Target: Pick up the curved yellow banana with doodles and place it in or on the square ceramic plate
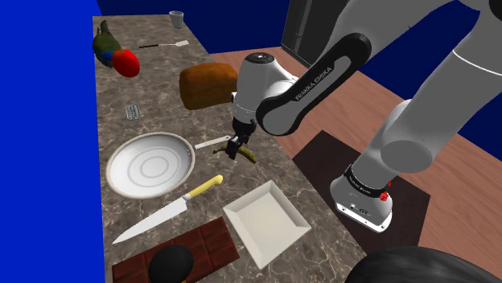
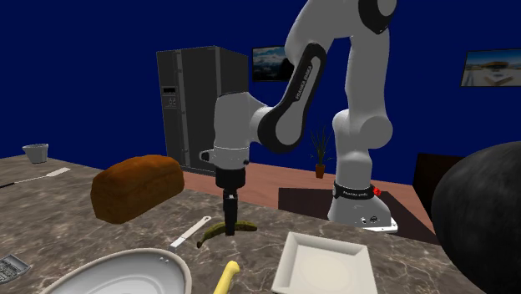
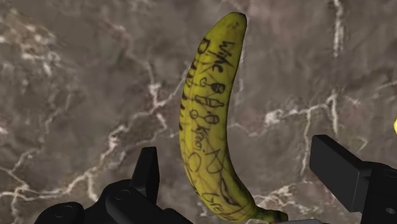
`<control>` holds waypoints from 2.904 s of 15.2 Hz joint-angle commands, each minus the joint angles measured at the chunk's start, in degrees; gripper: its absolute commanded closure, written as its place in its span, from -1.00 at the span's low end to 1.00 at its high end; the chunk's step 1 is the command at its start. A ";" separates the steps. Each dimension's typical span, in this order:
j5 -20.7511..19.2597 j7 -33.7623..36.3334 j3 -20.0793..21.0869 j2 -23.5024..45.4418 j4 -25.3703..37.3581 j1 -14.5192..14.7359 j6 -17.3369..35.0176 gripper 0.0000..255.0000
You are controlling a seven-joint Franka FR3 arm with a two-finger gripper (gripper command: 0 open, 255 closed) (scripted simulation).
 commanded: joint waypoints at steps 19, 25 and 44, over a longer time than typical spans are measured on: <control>1.41 -1.00 -0.07 -2.25 0.36 0.19 -2.47 1.00; 3.67 -2.54 -0.59 -7.18 1.37 0.76 -8.22 1.00; 14.68 6.10 5.63 -27.10 -6.89 12.40 -18.55 1.00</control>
